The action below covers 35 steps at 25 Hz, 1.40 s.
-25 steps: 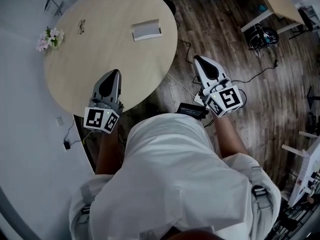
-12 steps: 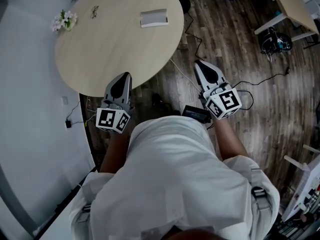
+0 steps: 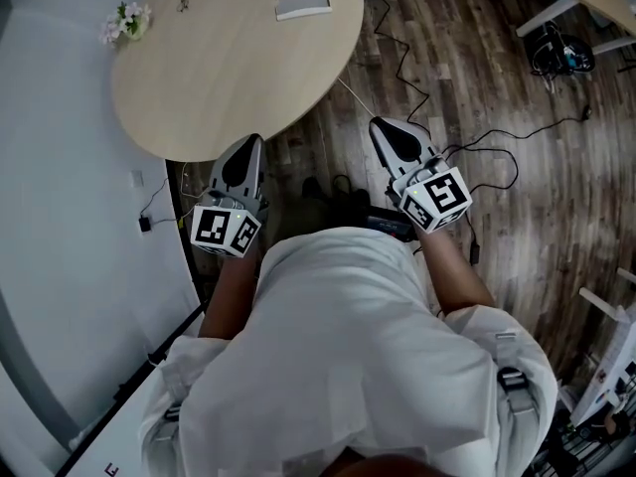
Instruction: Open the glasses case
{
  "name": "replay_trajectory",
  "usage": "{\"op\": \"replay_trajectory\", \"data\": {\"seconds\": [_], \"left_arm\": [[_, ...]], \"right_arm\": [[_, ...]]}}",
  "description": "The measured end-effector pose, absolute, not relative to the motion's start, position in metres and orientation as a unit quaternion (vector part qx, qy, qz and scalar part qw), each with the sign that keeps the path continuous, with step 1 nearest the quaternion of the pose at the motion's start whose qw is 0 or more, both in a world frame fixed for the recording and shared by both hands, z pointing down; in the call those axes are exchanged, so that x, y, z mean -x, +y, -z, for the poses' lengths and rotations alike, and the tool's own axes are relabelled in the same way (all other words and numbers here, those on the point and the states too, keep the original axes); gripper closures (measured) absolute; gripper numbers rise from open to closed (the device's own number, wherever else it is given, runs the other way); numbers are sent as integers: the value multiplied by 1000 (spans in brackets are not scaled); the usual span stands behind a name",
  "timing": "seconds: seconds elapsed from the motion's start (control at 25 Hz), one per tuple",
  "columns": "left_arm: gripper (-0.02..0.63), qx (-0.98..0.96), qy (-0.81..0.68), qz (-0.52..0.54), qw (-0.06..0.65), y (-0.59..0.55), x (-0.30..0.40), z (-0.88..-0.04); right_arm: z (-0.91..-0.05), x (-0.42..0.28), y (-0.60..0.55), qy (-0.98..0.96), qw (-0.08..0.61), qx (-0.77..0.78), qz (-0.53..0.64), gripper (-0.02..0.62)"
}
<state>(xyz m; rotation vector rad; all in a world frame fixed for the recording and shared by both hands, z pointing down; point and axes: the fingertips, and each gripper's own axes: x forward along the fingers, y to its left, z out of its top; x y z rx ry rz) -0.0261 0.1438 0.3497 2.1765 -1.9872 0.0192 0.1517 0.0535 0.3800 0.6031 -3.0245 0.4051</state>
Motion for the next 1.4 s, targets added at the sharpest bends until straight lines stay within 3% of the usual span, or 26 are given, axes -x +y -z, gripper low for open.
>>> {"op": "replay_trajectory", "data": {"seconds": [0.92, 1.4], "left_arm": [[595, -777, -619, 23, 111, 192, 57, -342], [594, -809, -579, 22, 98, 184, 34, -336]], "right_arm": [[-338, -103, 110, -968, 31, -231, -94, 571], [-337, -110, 108, -968, 34, -231, -94, 571]]}}
